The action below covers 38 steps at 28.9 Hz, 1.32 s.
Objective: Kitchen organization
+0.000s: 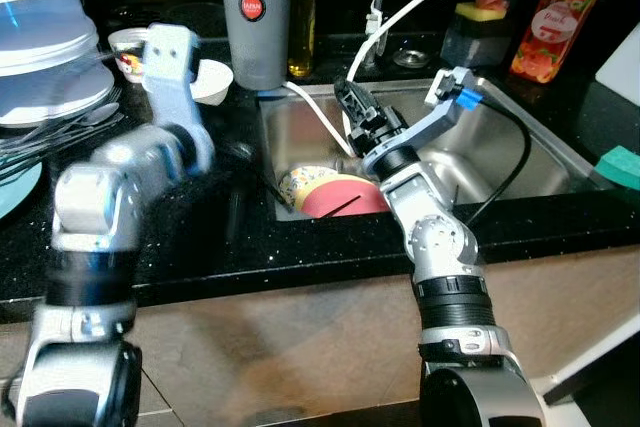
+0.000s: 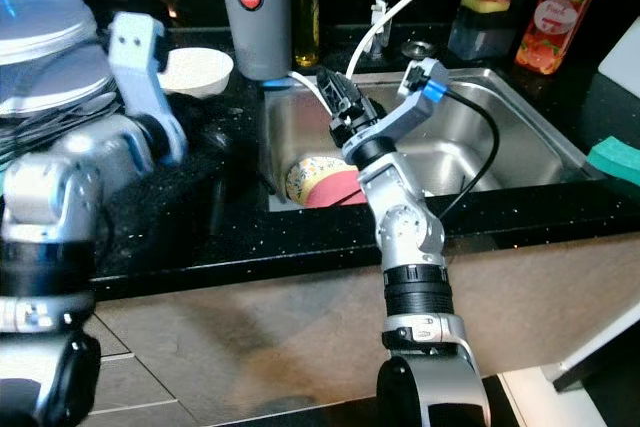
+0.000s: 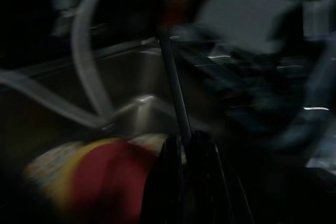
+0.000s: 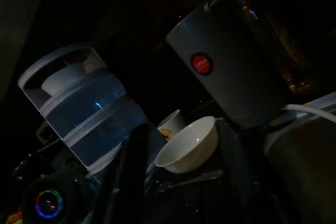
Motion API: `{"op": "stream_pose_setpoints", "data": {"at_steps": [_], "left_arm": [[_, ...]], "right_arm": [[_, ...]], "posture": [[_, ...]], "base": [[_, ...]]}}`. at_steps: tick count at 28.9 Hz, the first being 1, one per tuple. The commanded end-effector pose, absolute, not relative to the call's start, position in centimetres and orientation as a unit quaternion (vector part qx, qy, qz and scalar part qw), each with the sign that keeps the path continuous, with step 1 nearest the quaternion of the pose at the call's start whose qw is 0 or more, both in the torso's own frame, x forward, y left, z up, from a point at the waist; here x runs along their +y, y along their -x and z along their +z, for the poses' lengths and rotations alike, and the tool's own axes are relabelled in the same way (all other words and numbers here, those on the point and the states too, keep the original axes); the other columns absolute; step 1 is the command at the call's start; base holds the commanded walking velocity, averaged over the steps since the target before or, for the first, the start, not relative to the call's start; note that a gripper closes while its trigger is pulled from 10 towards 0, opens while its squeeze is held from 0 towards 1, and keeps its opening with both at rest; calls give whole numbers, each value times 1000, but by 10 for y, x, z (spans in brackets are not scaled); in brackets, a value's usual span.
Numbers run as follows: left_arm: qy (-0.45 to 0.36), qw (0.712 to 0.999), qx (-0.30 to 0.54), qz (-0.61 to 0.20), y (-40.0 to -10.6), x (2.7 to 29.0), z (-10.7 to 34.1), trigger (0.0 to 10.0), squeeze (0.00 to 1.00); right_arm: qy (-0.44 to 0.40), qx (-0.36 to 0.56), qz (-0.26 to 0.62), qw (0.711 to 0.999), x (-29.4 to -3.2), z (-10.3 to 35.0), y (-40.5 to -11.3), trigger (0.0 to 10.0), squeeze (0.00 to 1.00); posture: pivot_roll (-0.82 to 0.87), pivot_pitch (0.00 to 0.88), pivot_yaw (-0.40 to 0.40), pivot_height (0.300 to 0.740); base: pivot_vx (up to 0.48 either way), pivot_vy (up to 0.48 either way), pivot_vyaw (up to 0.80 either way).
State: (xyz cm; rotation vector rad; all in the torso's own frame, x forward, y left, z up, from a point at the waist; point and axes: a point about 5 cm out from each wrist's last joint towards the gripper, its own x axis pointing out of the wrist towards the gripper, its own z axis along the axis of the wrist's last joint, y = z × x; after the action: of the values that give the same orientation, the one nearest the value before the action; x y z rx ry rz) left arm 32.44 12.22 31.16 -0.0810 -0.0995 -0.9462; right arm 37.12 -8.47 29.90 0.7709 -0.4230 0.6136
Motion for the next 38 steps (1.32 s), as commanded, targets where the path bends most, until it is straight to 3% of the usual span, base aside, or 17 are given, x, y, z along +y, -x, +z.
{"op": "stream_pose_setpoints", "data": {"at_steps": [1,4,9,10,24,38], "left_arm": [[38,885,-53,-462,-321,124,312,0,0],[18,903,-40,-428,-330,135,299,0,0],[29,907,-48,-418,-332,142,297,0,0],[32,906,-51,-419,-331,144,297,0,0],[28,893,-60,-444,-327,141,296,0,0],[16,880,-48,-473,-320,137,292,0,0]], "right_arm": [[-377,-216,303,848,-83,310,-367,10000,1000],[-385,-211,316,841,-78,313,-365,10000,1000],[-374,-193,330,845,-70,311,-362,10000,1000],[-370,-187,331,848,-69,311,-362,10000,0],[-294,-82,401,863,-43,286,-355,10000,0],[-292,-69,375,877,-50,282,-359,10000,0]], "posture": [[47,93,-28,740],[45,91,-29,740],[39,90,-31,740],[39,90,-31,740],[39,91,-35,740],[39,91,-34,740]], "base": [[0,0,0],[0,0,0],[0,0,0],[0,0,0],[0,0,0],[0,0,0]]}}
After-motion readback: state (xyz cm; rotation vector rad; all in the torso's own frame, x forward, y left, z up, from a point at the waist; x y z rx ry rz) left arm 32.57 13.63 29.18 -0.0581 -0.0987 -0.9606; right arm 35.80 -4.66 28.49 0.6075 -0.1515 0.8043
